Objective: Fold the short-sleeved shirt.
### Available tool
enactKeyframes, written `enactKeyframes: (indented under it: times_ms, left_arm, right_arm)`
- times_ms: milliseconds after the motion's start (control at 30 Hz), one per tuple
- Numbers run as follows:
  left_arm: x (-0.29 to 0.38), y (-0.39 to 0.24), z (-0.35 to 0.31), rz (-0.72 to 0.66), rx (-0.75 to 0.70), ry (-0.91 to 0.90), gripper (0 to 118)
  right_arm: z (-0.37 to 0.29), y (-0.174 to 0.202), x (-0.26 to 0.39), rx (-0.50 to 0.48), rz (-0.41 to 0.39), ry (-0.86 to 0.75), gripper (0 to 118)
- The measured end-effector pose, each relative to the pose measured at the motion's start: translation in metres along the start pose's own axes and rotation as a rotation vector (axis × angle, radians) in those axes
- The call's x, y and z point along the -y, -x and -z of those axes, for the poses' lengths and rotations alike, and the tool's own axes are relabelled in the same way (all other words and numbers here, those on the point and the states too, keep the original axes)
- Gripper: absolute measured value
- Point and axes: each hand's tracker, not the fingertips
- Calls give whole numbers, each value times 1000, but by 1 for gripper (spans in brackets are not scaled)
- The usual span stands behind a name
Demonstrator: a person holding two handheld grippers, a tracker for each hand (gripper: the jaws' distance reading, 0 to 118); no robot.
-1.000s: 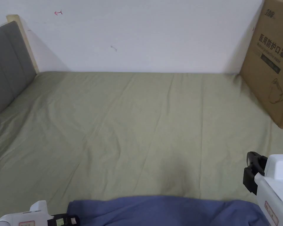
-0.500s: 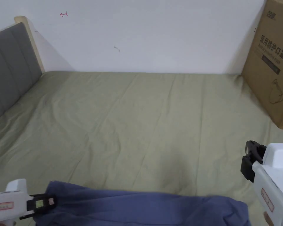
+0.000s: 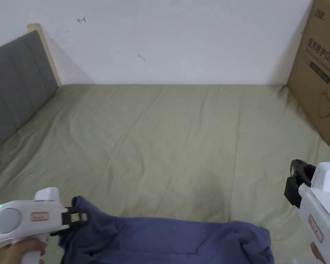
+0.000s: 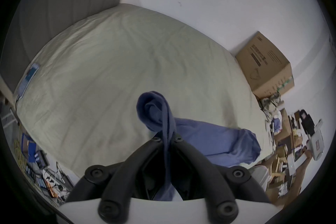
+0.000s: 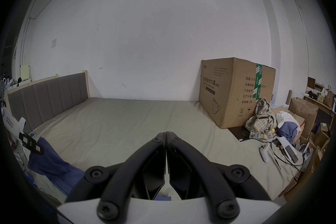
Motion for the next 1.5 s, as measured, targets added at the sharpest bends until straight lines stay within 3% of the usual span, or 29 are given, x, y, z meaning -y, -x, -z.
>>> enactKeyframes:
  times_ms: [267,533,600,667,733,767,800,1033,1100,1233,1300,1367,1400,1500]
  left_arm:
    - [16,-98,68,84,92,119,2]
    - [49,-146,153,111,71,275,3]
    - [56,-153,163,118,66,300,8]
    - [60,-161,166,129,52,306,39]
    - [63,-165,162,139,67,293,90]
    - [64,-166,158,143,78,278,105]
    - [63,-169,153,152,86,257,109]
    - [46,-163,97,255,55,43,108]
    - [44,-157,81,278,23,-17,100]
    - [47,-140,64,308,-44,-133,69]
    - [53,-131,61,314,-58,-171,65]
    - [60,-124,63,324,-65,-173,25]
    - [64,-122,67,330,-69,-168,11]
    - [75,-114,81,326,-81,-131,0]
  right_arm:
    - [-9,-16,4,9,14,-9,0]
    - [-13,-36,9,49,21,3,0]
    - [-14,-40,10,53,23,4,0]
    - [-15,-42,10,59,23,5,0]
    - [-16,-45,10,67,23,6,0]
    - [-16,-45,9,71,23,7,0]
    - [-16,-46,9,71,26,7,0]
    - [-16,-44,4,67,30,-8,0]
    - [-17,-41,1,31,12,-30,0]
    - [-19,-35,-3,-33,11,-68,0]
    - [-19,-33,-5,-61,28,-84,0]
    - [-19,-32,-5,-63,27,-84,0]
    - [-19,-32,-4,-62,35,-59,0]
    - [-19,-31,-3,-65,37,-54,0]
